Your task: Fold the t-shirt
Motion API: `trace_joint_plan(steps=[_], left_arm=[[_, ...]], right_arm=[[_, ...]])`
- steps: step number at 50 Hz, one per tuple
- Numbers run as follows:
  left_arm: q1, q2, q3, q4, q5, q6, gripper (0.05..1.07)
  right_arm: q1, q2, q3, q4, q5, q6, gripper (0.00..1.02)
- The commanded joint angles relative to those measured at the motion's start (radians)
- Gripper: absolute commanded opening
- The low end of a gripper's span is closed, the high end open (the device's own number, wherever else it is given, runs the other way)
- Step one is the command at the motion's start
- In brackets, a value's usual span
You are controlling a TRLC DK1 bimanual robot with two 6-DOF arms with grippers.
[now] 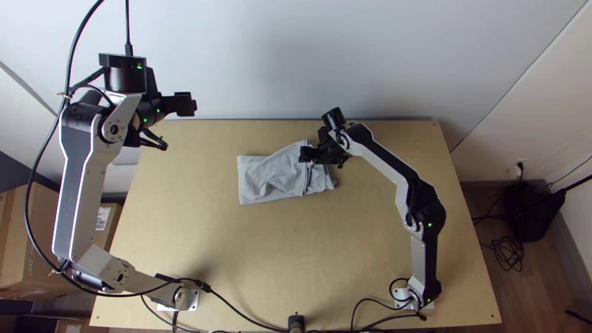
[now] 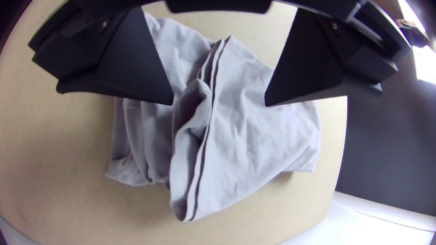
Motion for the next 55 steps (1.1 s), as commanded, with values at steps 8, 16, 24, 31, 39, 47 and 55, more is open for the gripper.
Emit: trace_joint_plan(steps=[8, 16, 24, 31, 39, 47, 55], left_arm=[[0.017, -0.006, -0.007, 0.005, -0.001, 0.018, 1.03], [0.025, -0.006, -0.007, 0.007, -0.001, 0.027, 1.03], [0.05, -0.01, -0.01, 0.005, -0.001, 0.033, 1.03], [0.06, -0.015, -0.01, 0.004, -0.001, 0.038, 1.03], [0.077, -0.024, -0.015, 0.001, 0.0, 0.039, 1.03], [0.1, -0.035, -0.018, -0.001, 0.002, 0.044, 1.03], [0.134, -0.053, -0.032, -0.006, 0.006, 0.05, 1.03]], right_arm=[[0.019, 0.084, 0.054, -0.013, -0.007, 0.025, 0.83], [0.034, 0.115, 0.076, -0.016, -0.007, 0.025, 0.58], [0.045, 0.135, 0.106, -0.016, -0.005, 0.023, 0.26], [0.052, 0.13, 0.131, -0.016, 0.009, 0.02, 0.02], [0.074, 0.102, 0.163, -0.018, 0.021, 0.017, 0.02], [0.103, 0.084, 0.238, -0.064, 0.03, 0.009, 0.02], [0.108, 0.081, 0.338, -0.136, 0.035, 0.009, 0.02]])
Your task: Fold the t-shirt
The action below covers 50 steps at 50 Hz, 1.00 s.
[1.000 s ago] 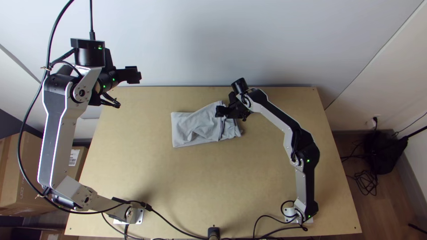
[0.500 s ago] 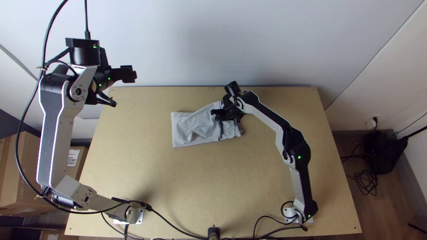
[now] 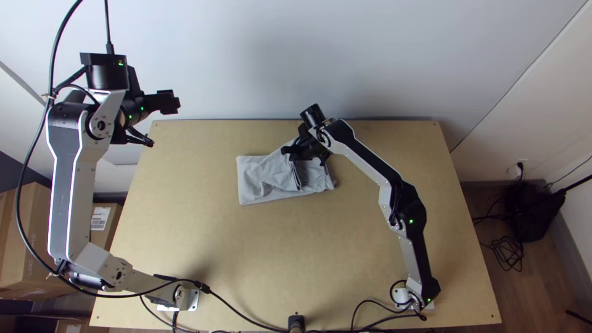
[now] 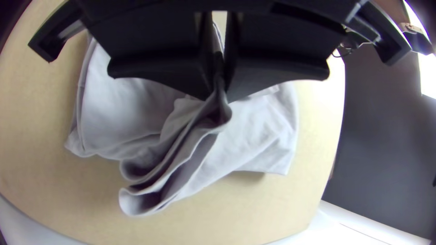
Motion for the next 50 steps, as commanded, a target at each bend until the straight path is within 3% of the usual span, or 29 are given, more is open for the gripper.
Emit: trace_joint_plan(steps=[1, 12, 35, 37, 41, 46, 50], left_arm=[[0.025, -0.048, -0.026, -0.007, 0.004, 0.023, 1.03], [0.056, -0.06, -0.04, -0.007, 0.008, 0.049, 1.03], [0.059, -0.043, -0.037, 0.022, 0.014, 0.072, 1.03], [0.059, -0.043, -0.038, 0.022, 0.015, 0.072, 1.03], [0.059, -0.04, -0.037, 0.026, 0.017, 0.073, 1.03], [0.061, -0.032, -0.02, 0.037, 0.017, 0.087, 1.03], [0.061, -0.032, -0.009, 0.037, 0.017, 0.092, 1.03]], right_arm=[[0.004, -0.033, 0.082, -0.046, 0.004, 0.002, 0.02], [-0.038, -0.075, 0.082, -0.1, 0.004, -0.024, 0.02], [-0.229, -0.118, -0.09, -0.132, 0.001, -0.105, 0.03], [-0.248, -0.116, -0.116, -0.131, -0.001, -0.107, 0.22], [-0.283, -0.116, -0.167, -0.132, -0.005, -0.107, 0.98], [-0.334, -0.131, -0.208, -0.121, -0.013, -0.108, 0.99], [-0.375, -0.168, -0.262, -0.063, -0.062, -0.096, 0.99]])
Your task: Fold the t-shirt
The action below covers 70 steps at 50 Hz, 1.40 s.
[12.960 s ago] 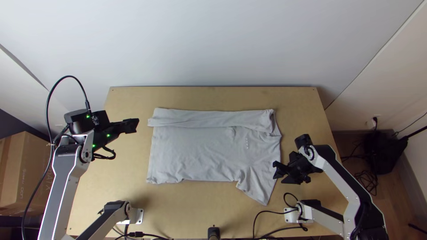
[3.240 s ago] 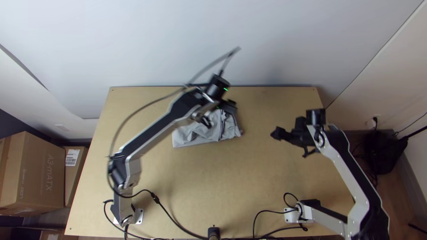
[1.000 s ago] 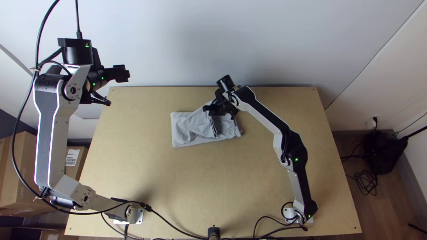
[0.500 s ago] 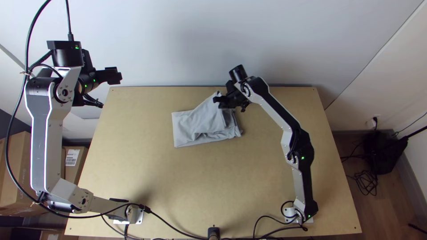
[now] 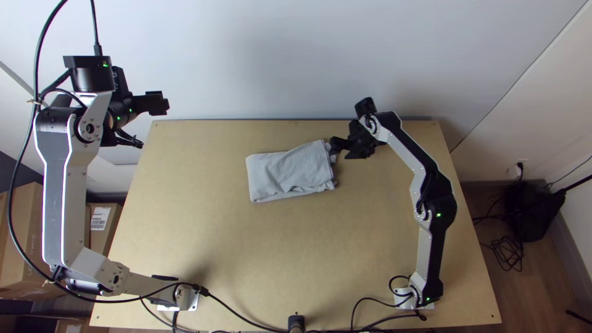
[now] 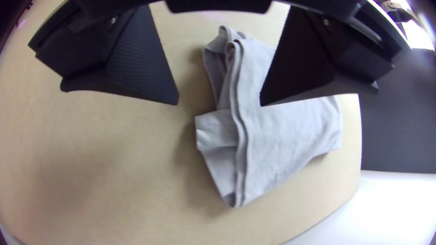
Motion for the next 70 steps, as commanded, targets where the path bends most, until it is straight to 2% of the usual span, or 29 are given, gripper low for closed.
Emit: trace_joint_plan(steps=[1, 10, 13, 27, 35, 46, 48, 50, 51, 54, 55, 63, 70], left_arm=[[0.006, -0.001, 0.021, 0.008, 0.005, 0.017, 1.03], [0.017, -0.007, 0.02, -0.002, 0.005, 0.016, 1.03], [0.016, -0.007, 0.02, -0.008, 0.005, 0.016, 1.03], [0.016, -0.013, 0.03, -0.012, 0.005, 0.017, 1.03], [0.037, -0.024, 0.035, -0.026, 0.008, 0.026, 1.03], [0.049, -0.037, 0.041, -0.04, 0.017, 0.045, 1.03], [0.049, -0.037, 0.047, -0.04, 0.017, 0.049, 1.03], [0.049, -0.037, 0.055, -0.04, 0.017, 0.054, 1.03], [0.051, -0.037, 0.06, -0.04, 0.017, 0.054, 1.03], [0.054, -0.036, 0.061, -0.034, 0.017, 0.062, 1.03], [0.055, -0.036, 0.061, -0.032, 0.017, 0.063, 1.03], [0.083, -0.039, 0.061, -0.029, 0.017, 0.069, 1.03], [0.106, -0.042, 0.052, -0.029, 0.019, 0.069, 1.03]], right_arm=[[-0.054, -0.087, -0.071, 0.054, -0.063, 0.003, 0.99], [-0.117, -0.088, -0.108, 0.103, -0.34, 0.025, 0.99], [-0.123, -0.07, -0.12, 0.118, -0.399, 0.026, 0.99], [-0.101, 0.039, -0.157, 0.163, -0.425, -0.026, 0.99], [-0.037, 0.086, -0.16, 0.163, -0.428, -0.061, 0.99], [0.063, 0.155, -0.152, 0.184, -0.423, -0.046, 0.98], [0.081, 0.155, -0.164, 0.186, -0.423, -0.048, 0.9], [0.092, 0.154, -0.174, 0.186, -0.419, -0.048, 0.75], [0.095, 0.151, -0.177, 0.186, -0.414, -0.049, 0.63], [0.093, 0.137, -0.2, 0.215, -0.386, -0.048, 0.12], [0.087, 0.128, -0.214, 0.233, -0.377, -0.044, 0.01], [-0.028, 0.042, -0.324, 0.279, -0.368, -0.063, 0.02], [-0.212, -0.041, -0.415, 0.319, -0.363, -0.092, 0.02]])
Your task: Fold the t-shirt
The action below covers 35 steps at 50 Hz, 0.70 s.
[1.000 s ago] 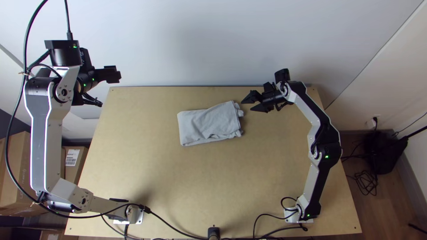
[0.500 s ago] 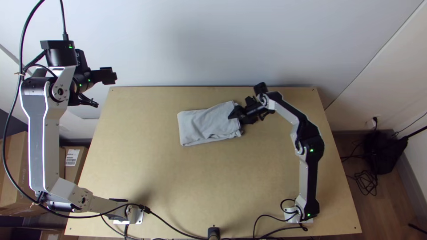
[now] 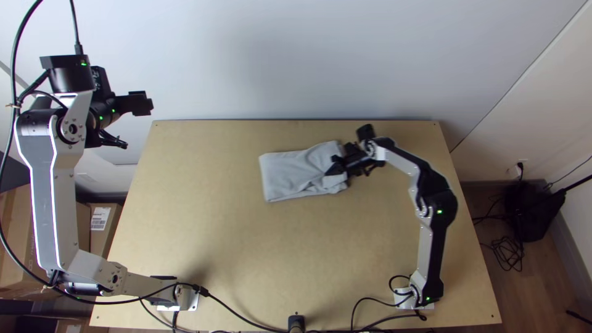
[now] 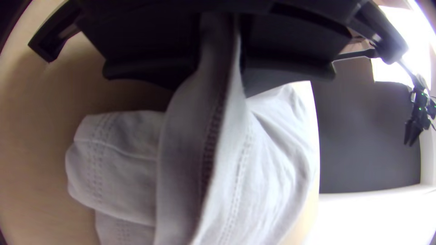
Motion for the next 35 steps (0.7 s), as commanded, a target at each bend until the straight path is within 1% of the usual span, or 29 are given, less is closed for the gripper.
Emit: trace_joint_plan(steps=[1, 4, 7, 9, 11, 13, 14, 18, 21, 25, 26, 27, 28, 31, 33, 35], left_arm=[[0.017, -0.03, 0.018, 0.001, 0.004, 0.017, 1.03], [0.018, -0.03, 0.017, 0.002, 0.004, 0.017, 1.03], [0.017, -0.029, 0.017, 0.004, 0.007, 0.017, 1.03], [0.017, -0.027, 0.017, 0.008, 0.012, 0.018, 1.03], [0.017, -0.026, 0.018, 0.014, 0.016, 0.022, 1.03], [0.017, -0.024, 0.018, 0.022, 0.03, 0.026, 1.03], [0.017, -0.023, 0.018, 0.027, 0.032, 0.028, 1.03], [0.017, -0.014, 0.023, 0.04, 0.039, 0.029, 1.03], [0.014, -0.009, 0.023, 0.047, 0.049, 0.023, 1.03], [0.005, -0.007, 0.021, 0.048, 0.059, 0.018, 1.03], [0.003, -0.004, 0.021, 0.048, 0.059, 0.017, 1.03], [0.002, -0.004, 0.021, 0.048, 0.061, 0.017, 1.03], [0.0, -0.004, 0.021, 0.05, 0.061, 0.017, 1.03], [-0.002, -0.003, 0.02, 0.05, 0.069, 0.015, 1.03], [-0.008, -0.003, 0.018, 0.05, 0.069, 0.015, 1.03], [-0.008, -0.003, 0.018, 0.051, 0.069, 0.015, 1.03]], right_arm=[[-0.179, -0.074, -0.075, 0.014, 0.034, -0.037, 0.02], [-0.27, -0.088, -0.084, 0.014, 0.035, -0.06, 0.02], [-0.368, -0.095, -0.082, 0.014, 0.035, -0.06, 0.02], [-0.432, -0.101, -0.081, 0.023, 0.037, -0.052, 0.02], [-0.492, -0.109, -0.082, 0.042, 0.043, -0.031, 0.02], [-0.55, -0.117, -0.084, 0.045, 0.046, -0.029, 0.02], [-0.578, -0.12, -0.087, 0.051, 0.058, -0.023, 0.02], [-0.669, -0.147, -0.125, 0.1, 0.093, 0.002, 0.02], [-0.724, -0.17, -0.168, 0.164, 0.124, 0.041, 0.02], [-0.773, -0.192, -0.208, 0.198, 0.144, 0.045, 0.03], [-0.779, -0.195, -0.214, 0.198, 0.143, 0.038, 0.06], [-0.784, -0.2, -0.223, 0.198, 0.141, 0.029, 0.14], [-0.787, -0.206, -0.231, 0.198, 0.141, 0.017, 0.27], [-0.793, -0.213, -0.245, 0.192, 0.141, -0.001, 0.71], [-0.794, -0.215, -0.246, 0.187, 0.141, -0.017, 0.86], [-0.793, -0.218, -0.245, 0.186, 0.143, -0.04, 0.95]])
